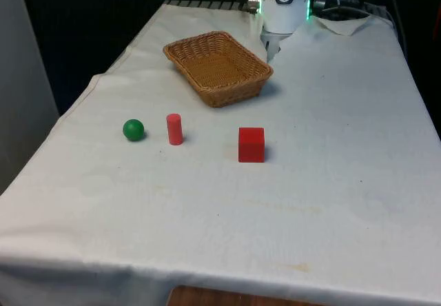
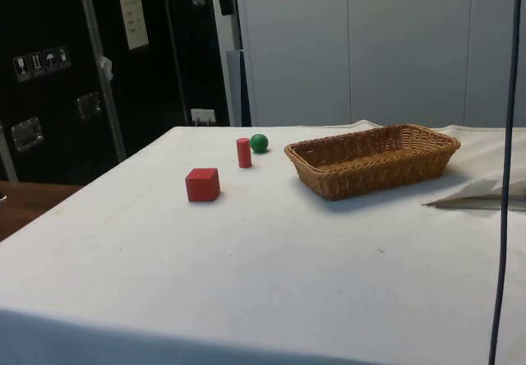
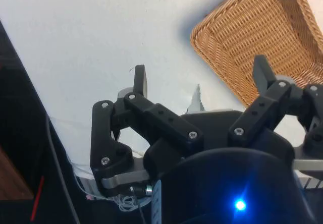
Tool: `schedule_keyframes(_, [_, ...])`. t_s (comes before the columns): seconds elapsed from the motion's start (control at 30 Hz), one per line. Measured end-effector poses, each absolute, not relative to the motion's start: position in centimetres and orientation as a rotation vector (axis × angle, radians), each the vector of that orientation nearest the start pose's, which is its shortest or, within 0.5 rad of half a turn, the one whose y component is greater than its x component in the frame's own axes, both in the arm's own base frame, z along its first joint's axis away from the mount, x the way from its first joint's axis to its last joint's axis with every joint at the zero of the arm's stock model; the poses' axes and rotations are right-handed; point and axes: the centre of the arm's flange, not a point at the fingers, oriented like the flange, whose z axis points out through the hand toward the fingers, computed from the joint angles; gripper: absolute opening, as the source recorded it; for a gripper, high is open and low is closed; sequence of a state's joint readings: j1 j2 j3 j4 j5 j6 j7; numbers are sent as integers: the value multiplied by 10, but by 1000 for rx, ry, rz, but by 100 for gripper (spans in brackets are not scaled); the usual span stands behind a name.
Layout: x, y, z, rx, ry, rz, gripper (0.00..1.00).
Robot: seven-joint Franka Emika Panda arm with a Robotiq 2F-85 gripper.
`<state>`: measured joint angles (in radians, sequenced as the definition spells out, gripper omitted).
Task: Pick up the object to the left of the cylinder and place it into the basket.
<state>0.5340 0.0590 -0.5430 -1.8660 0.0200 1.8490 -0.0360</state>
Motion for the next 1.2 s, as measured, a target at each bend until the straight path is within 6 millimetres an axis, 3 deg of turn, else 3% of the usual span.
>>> schedule_keyframes(0.63, [589, 22, 457, -3183, -52, -12, 100])
schedule_keyframes(1.2, [601, 26, 415, -3211, -69, -93, 100])
